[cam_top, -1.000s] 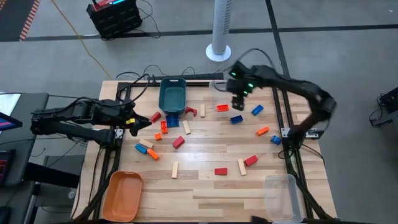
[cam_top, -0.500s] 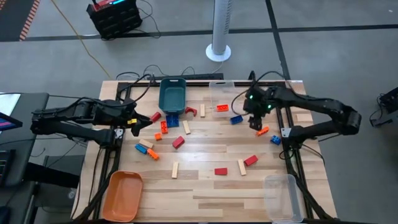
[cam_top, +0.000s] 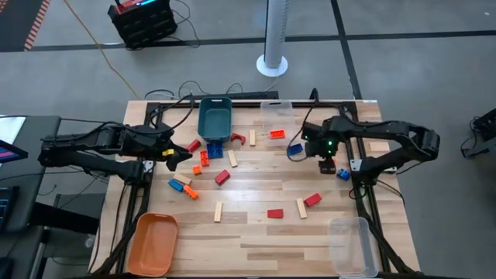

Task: Sort blocks
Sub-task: Put the orange game piece into the top transparent bin

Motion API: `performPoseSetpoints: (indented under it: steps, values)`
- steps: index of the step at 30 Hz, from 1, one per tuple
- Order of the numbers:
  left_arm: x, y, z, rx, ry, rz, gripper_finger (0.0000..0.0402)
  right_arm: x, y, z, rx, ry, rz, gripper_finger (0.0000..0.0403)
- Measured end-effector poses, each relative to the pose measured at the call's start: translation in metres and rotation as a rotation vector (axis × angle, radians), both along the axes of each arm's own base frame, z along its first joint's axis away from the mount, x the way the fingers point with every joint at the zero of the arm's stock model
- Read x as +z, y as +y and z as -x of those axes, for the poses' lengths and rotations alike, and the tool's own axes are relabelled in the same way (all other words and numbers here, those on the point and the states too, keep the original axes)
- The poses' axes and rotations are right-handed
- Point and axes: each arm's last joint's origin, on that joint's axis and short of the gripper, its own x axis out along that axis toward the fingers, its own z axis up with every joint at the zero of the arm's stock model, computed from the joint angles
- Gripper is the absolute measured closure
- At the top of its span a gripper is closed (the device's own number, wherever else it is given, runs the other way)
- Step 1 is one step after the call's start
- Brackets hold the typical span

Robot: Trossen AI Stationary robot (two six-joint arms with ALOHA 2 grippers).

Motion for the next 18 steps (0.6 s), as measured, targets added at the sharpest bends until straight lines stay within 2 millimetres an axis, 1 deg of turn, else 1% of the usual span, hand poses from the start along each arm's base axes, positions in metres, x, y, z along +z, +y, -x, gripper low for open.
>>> performPoseSetpoints:
  steps: [3, 7, 10, 12, 15, 18]
  values:
    - [-0.001, 0.000, -0.002, -0.002, 0.009, -0.003, 0.0244, -0.007, 0.006, 0.001, 0.050, 0.024, 0.019, 0.0132]
    - [-0.001, 0.000, -0.003, -0.012, 0.013, 0.003, 0.0244, -0.024, 0.015, 0.006, 0.097, 0.043, 0.029, 0.0132]
    - [-0.001, -0.001, -0.003, -0.018, 0.011, 0.008, 0.0244, -0.036, 0.019, 0.013, 0.140, 0.111, 0.120, 0.0133]
    - [-0.001, -0.001, -0.003, -0.019, 0.011, 0.009, 0.0244, -0.039, 0.020, 0.014, 0.160, 0.128, 0.188, 0.0140]
    - [-0.001, -0.001, -0.003, -0.021, 0.011, 0.009, 0.0244, -0.039, 0.020, 0.011, 0.162, 0.105, 0.207, 0.0168]
    - [-0.001, -0.001, -0.003, -0.021, 0.011, 0.009, 0.0244, -0.040, 0.020, 0.010, 0.160, 0.086, 0.178, 0.0220]
